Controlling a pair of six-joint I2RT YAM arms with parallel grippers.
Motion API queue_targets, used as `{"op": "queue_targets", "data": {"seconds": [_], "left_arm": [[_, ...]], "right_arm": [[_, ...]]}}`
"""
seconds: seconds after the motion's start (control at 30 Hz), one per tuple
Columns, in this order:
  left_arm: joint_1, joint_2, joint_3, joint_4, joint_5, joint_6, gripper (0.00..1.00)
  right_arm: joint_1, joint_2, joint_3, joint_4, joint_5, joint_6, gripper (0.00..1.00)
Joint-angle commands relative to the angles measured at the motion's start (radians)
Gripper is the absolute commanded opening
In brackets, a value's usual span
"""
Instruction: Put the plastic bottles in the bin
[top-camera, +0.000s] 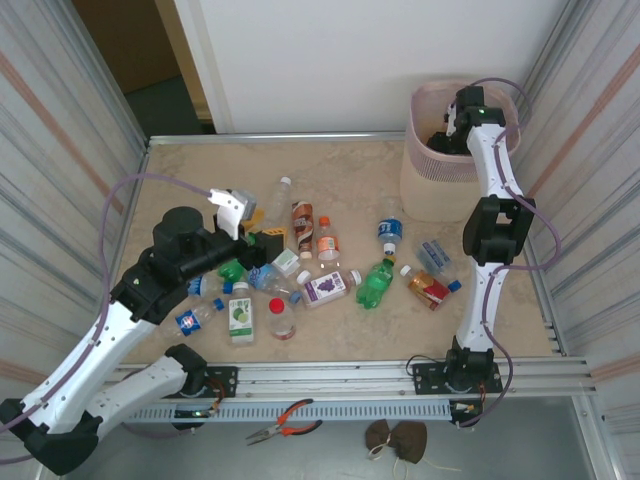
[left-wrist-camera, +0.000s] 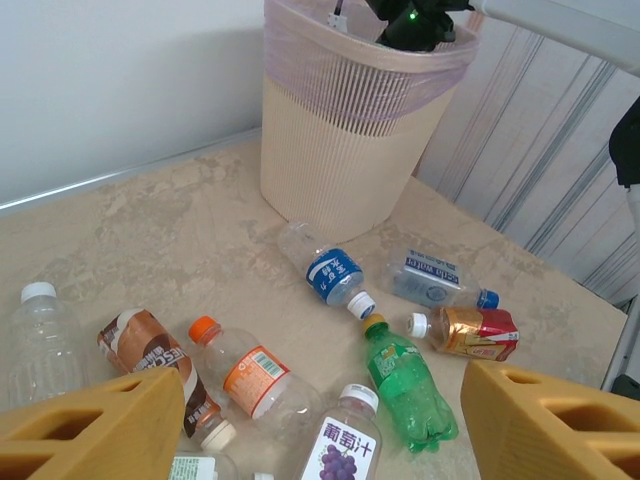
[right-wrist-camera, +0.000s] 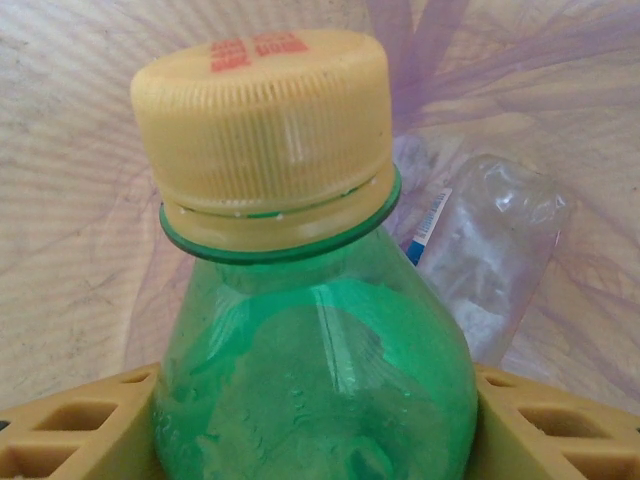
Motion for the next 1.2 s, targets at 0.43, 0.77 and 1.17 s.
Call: {"op": "queue_targets", "data": {"seconds": [0.43,0.77,1.17], "left_arm": [[-0.129,0.0,0.036,-0.279,-0.142,-0.033,0.7],[-0.332,0.104,0.103,-0.514,-0.352,-0.179,0.68],[-0.42,0.259,0.191,-0.784,-0.434,-0.442,0.66]], "right_arm": [[-0.005,-0.159,-0.054,0.021,0.002,0.0,0.74],[-0.005,-0.328,-0.156,0.103,-0.067,0.042,0.74],[-0.005,-0.52,-0.246,0.177,-0.068,0.057,0.76]]}}
